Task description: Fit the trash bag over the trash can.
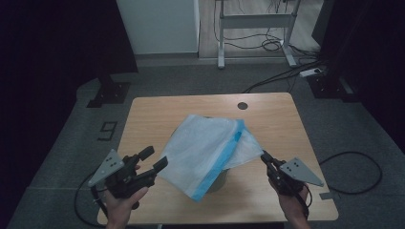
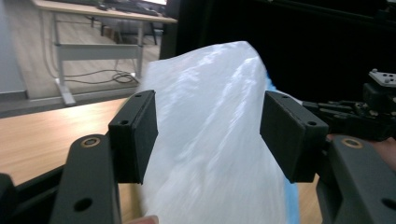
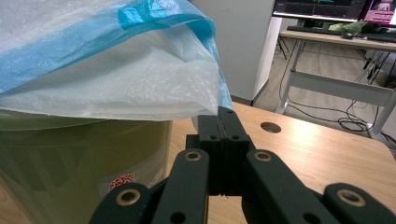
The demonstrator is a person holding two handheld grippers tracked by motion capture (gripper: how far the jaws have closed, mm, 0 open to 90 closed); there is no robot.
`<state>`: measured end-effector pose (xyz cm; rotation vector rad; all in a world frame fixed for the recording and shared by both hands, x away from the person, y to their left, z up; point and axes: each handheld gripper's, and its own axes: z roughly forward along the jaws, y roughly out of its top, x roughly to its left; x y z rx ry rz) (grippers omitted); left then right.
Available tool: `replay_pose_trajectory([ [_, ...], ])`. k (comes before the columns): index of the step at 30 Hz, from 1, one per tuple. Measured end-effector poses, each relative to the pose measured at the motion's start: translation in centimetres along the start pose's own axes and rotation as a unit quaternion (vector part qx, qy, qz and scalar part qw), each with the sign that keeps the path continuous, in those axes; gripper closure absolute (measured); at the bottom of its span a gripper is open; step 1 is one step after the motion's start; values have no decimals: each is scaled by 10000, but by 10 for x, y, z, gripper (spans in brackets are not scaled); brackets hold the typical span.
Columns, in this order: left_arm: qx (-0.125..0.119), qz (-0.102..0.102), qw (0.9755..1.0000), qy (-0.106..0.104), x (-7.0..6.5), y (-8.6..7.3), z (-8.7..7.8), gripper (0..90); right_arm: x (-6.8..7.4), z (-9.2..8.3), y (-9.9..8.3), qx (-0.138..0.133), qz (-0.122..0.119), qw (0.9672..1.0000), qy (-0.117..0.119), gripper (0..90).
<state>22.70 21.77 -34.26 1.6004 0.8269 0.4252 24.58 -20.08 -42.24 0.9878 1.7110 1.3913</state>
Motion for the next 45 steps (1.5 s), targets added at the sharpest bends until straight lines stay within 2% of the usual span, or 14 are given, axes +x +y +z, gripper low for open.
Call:
replay_pose_trajectory([
  [4,219,83,9996,-125,-10,9,27,336,-1,-1,-1,7,12,10000,-3,882],
  [7,589,233,9977,-232,-20,16,54,310,-1,-1,-1,13,2,10000,-2,879],
  [13,872,336,9954,-207,-29,18,81,304,-2,-1,-2,11,25,10000,-2,879],
  [17,1107,459,9927,-109,-33,11,96,302,-3,-3,-4,-11,86,10000,3,879],
  [18,1172,502,9918,-65,-35,7,99,311,-3,-4,-5,-13,92,10000,9,879],
  [19,1223,548,9910,50,-36,1,102,381,-3,-5,-7,-1,93,10000,12,879],
  [21,1251,561,9905,68,-36,-1,104,503,-4,-7,-7,-2,73,10000,13,879],
  [22,1260,599,9902,48,-35,-3,105,503,-4,-7,-7,-2,73,10000,13,879],
  [23,1248,660,9900,-53,-35,-6,105,649,-4,-8,-7,-13,65,10000,6,878],
  [28,1205,710,9901,-138,-35,-6,103,855,-5,-9,-6,-32,68,10000,-3,873],
  [34,1050,624,9923,-218,-31,-3,95,897,-7,-10,-8,-8,80,10000,-28,857],
  [39,632,452,9965,-297,-25,3,79,898,-11,-12,-11,36,111,9999,-33,799],
  [42,432,316,9977,-416,-23,8,70,898,-12,-15,-11,-15,166,9999,-28,611],
  [45,287,206,9980,-519,-22,12,64,898,-9,-21,-9,-131,265,9996,-6,484],
])
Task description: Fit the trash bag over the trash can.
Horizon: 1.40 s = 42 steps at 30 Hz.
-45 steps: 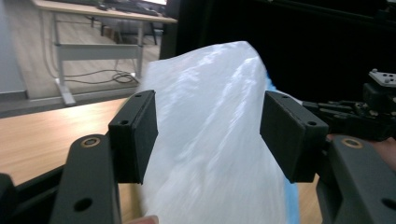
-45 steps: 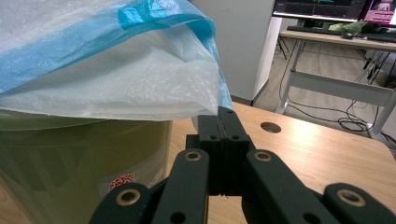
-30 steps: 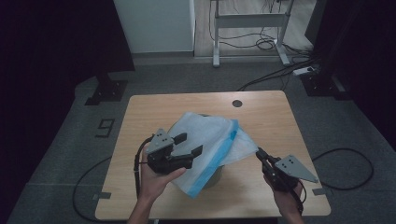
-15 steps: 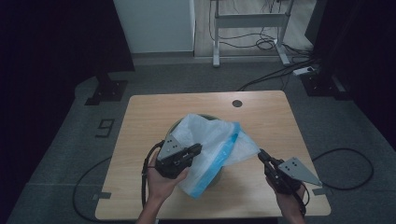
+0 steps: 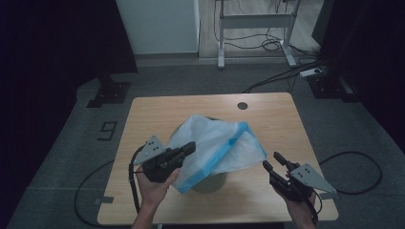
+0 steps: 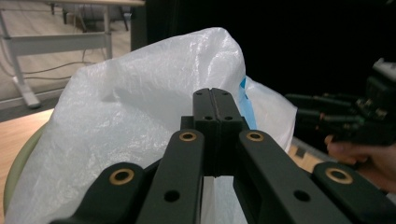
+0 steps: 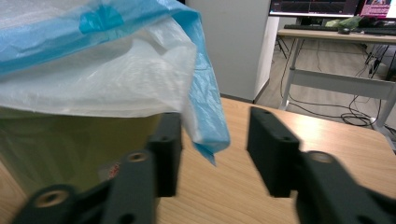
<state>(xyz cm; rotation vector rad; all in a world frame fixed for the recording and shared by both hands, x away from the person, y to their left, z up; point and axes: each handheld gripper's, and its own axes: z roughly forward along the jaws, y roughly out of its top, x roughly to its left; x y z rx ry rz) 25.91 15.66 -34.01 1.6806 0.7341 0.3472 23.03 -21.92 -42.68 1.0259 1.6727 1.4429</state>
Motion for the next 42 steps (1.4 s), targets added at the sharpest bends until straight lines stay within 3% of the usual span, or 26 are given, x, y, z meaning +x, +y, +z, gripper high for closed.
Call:
replay_pose_trajectory([
  [1,-46,-21,10000,-27,0,1,-2,898,1,-2,1,-21,-4,10000,22,451],
  [2,-107,-69,9999,-79,1,3,-5,898,6,-7,2,-19,31,9997,236,401],
  [7,-225,-167,9994,-185,1,6,-9,897,17,-19,0,-98,8,9986,511,364],
  [12,-249,-200,9993,-215,1,7,-8,898,29,-21,11,-233,-39,9963,820,364],
  [19,-331,-202,9990,-202,2,4,-14,898,43,9,36,-249,-137,9938,1075,375],
  [26,-406,-219,9987,-232,4,2,-23,898,52,41,46,-58,61,9914,1305,377],
  [38,-418,-284,9983,-276,4,0,-20,898,59,53,49,-41,182,9901,1392,382],
  [42,-419,-326,9982,-285,5,-3,-18,898,58,57,53,-87,310,9895,1409,466],
])
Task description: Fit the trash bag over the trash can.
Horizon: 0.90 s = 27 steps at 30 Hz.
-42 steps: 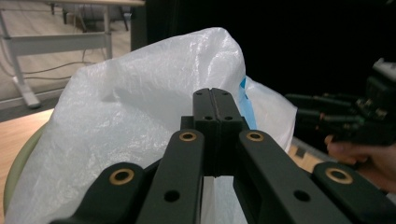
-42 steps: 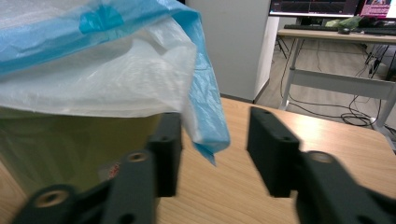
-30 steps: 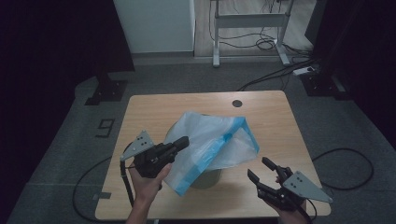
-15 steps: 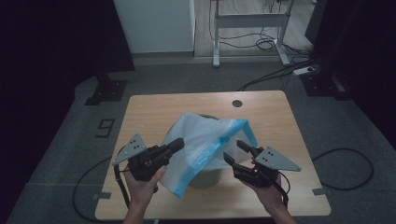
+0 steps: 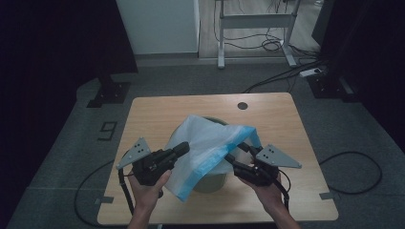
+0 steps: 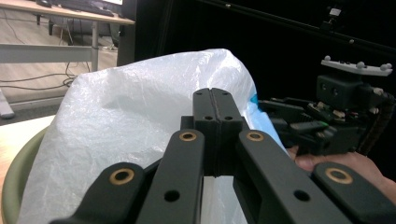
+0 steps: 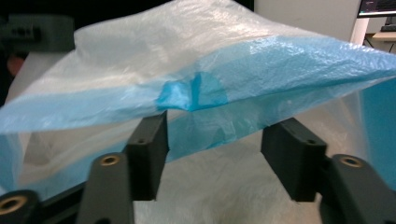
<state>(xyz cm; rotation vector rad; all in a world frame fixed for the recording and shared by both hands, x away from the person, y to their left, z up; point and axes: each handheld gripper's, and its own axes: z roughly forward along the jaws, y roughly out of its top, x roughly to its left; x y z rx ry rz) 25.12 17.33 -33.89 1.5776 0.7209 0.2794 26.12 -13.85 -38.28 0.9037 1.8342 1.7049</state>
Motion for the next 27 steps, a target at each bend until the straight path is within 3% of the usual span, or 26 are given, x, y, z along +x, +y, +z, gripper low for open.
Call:
replay_pose_trajectory([
  [5,-64,-64,10000,27,3,-1,1,898,-1,2,4,-247,81,9996,129,753],
  [9,-151,-101,9998,82,5,0,0,898,-1,1,5,-290,90,9995,123,888],
  [18,-257,-203,9990,310,21,5,6,898,-16,-9,-4,-42,72,9998,194,892],
  [27,-304,-348,9977,488,46,12,18,898,-45,-19,-5,48,-78,9998,165,892],
])
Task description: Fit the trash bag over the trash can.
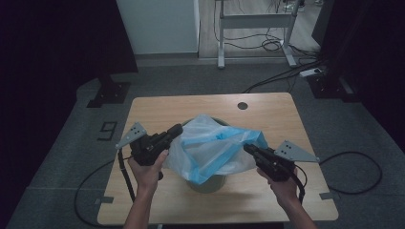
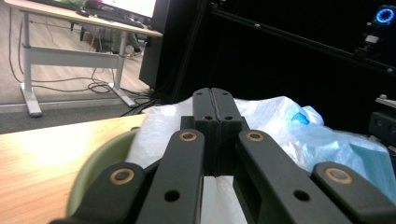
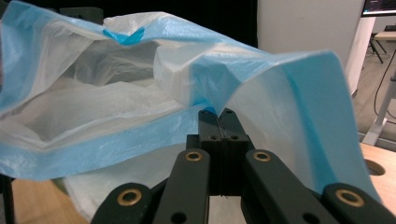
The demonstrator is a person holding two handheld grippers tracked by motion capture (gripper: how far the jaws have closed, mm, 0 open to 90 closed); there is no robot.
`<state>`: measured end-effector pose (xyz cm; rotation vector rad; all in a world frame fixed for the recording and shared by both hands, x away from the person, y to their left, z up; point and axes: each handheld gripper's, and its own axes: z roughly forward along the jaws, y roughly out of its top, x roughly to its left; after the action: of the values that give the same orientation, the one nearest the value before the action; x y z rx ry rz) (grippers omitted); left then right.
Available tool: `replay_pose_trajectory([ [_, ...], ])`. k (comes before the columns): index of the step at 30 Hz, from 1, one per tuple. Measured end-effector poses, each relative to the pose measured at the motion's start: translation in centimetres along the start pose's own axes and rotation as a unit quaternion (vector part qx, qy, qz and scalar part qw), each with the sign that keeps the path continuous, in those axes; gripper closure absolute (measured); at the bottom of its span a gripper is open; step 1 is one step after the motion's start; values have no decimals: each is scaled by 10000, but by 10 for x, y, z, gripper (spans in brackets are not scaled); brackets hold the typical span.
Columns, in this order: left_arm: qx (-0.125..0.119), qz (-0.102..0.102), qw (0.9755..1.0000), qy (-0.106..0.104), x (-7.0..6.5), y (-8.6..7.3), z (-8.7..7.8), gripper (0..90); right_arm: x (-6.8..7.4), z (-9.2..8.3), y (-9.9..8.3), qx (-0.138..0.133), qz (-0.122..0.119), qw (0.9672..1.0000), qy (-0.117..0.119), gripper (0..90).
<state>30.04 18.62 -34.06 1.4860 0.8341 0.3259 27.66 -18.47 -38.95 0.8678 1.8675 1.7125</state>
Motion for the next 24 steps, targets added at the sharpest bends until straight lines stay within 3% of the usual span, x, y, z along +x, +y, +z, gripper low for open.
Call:
replay_pose_trajectory([
  [6,-17,-61,9999,122,18,7,3,898,-20,6,11,47,-42,9999,-114,892],
  [12,-137,-104,9995,277,30,12,-12,898,-34,13,36,23,-196,9993,-312,892],
  [17,-238,-180,9991,300,33,-2,-31,898,-30,9,35,22,-153,9993,-344,892],
  [24,-326,-394,9984,258,32,-32,-58,898,-13,-13,11,3,19,9997,-264,892],
])
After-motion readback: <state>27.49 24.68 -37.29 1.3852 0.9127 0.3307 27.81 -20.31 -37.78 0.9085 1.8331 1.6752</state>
